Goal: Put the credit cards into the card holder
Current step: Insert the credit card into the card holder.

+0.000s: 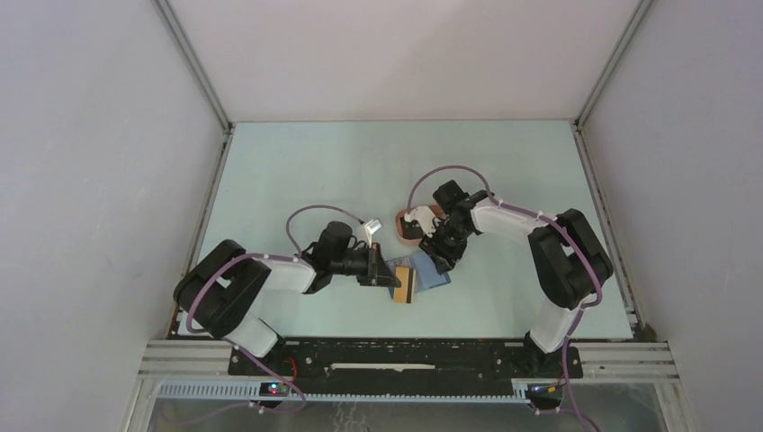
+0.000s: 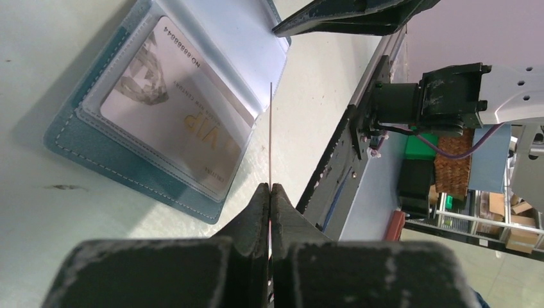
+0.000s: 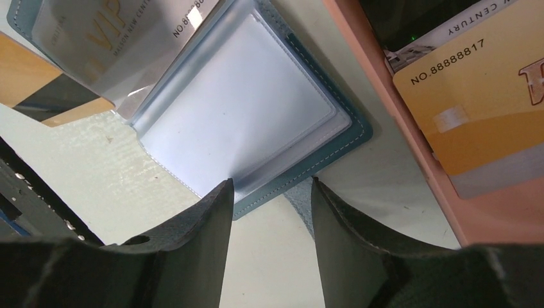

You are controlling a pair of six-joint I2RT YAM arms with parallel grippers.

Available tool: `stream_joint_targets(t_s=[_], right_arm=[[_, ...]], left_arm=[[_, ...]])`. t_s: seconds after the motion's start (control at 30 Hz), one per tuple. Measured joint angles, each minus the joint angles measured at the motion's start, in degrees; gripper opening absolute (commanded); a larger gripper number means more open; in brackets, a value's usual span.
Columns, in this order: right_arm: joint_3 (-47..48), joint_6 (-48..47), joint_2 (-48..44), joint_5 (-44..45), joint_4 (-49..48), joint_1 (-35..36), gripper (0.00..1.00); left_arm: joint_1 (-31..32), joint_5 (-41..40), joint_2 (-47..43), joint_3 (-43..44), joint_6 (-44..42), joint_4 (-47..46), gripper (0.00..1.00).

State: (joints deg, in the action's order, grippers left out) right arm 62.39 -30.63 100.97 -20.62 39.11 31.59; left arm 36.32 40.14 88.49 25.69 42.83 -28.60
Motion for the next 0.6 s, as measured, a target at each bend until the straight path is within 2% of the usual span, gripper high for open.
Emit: stream_joint_targets(t_s=[0.23, 0.6], right_arm=[[0.59, -0.46, 0.57, -0.55, 0.57, 1.09, 0.56], [1.75, -1.14, 1.55, -1.09, 1.07, 5.53, 0.56]], left_arm=[[-1.66, 0.57, -0.79, 0.02, 0.31, 3.87, 0.00], [-3.34, 0.50, -8.87, -0.63, 0.33, 7.56, 0.00]])
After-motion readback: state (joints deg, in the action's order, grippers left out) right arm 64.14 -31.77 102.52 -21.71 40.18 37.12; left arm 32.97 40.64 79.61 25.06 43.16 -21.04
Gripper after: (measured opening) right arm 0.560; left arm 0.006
